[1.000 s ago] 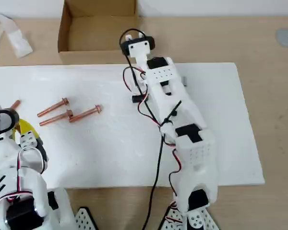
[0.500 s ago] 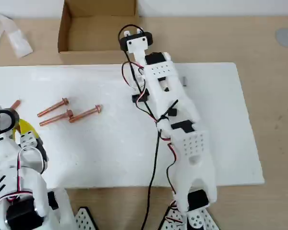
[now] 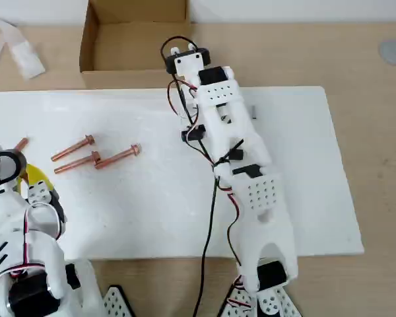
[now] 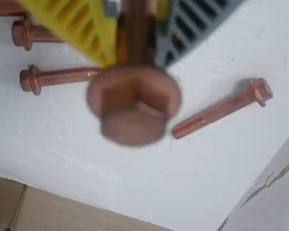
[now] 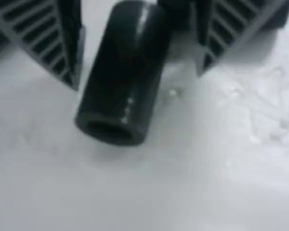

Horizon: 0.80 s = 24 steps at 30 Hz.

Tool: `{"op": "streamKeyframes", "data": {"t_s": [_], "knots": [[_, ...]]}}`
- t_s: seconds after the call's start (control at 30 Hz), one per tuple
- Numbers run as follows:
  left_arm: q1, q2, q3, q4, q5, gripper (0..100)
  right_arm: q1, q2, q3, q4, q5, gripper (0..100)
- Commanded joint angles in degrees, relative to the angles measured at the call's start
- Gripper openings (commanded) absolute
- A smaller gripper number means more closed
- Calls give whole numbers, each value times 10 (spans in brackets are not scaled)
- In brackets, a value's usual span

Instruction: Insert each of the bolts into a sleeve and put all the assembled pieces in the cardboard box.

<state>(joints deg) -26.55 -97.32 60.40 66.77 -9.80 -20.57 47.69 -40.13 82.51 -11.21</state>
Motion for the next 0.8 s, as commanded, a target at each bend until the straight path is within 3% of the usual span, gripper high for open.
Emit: {"op": "streamKeyframes", "data": {"t_s": [0.0, 0.77], "knots": [[1, -3, -5, -9, 2, 5, 11, -2, -21, 5, 13, 193], [1, -4, -31, 26, 2, 5, 0, -2, -25, -4, 45, 179]]}}
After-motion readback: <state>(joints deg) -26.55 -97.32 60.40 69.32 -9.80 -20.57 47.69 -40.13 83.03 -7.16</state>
